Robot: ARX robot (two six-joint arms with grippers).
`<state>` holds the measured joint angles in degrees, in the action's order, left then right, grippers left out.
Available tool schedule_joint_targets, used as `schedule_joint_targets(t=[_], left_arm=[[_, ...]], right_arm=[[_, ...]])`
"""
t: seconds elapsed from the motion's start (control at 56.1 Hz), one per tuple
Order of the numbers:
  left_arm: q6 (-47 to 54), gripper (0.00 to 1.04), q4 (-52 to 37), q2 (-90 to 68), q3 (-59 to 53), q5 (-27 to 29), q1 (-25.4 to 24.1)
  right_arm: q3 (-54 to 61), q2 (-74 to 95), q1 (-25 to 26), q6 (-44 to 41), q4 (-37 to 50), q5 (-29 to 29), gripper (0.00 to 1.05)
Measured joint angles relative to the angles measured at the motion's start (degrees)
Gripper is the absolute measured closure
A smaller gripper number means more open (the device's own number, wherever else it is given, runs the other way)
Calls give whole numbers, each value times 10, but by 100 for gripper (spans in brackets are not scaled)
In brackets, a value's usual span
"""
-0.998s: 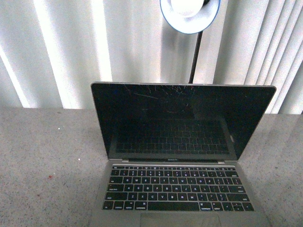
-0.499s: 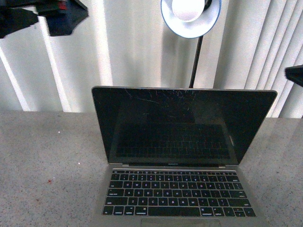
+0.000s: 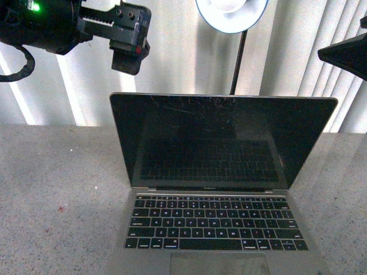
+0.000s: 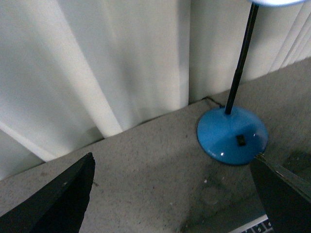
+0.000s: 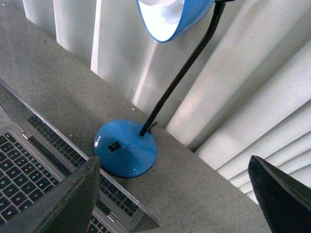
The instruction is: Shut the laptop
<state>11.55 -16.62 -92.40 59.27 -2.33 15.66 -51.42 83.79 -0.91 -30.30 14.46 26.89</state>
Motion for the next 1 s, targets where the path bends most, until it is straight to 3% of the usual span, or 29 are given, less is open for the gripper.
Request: schedule_joint_targets(t=[0.303, 0.481, 0.82, 0.856, 0.998], left_arm=[[21, 8, 38, -44, 55, 25, 38], [42, 38, 49, -58, 65, 37, 50], [69, 97, 82, -89, 104, 40, 43], [69, 102, 84, -90, 106, 40, 43], [84, 101, 104, -92, 107, 35, 43]], right_arm=[[-55, 54, -9, -43, -38, 13, 72], [-73, 66, -15, -77, -80, 27, 102], [-94, 93, -26, -117, -120, 31, 102], [-95, 96, -27, -119, -121, 31, 102], [-97, 111, -31, -135, -130, 30, 102]])
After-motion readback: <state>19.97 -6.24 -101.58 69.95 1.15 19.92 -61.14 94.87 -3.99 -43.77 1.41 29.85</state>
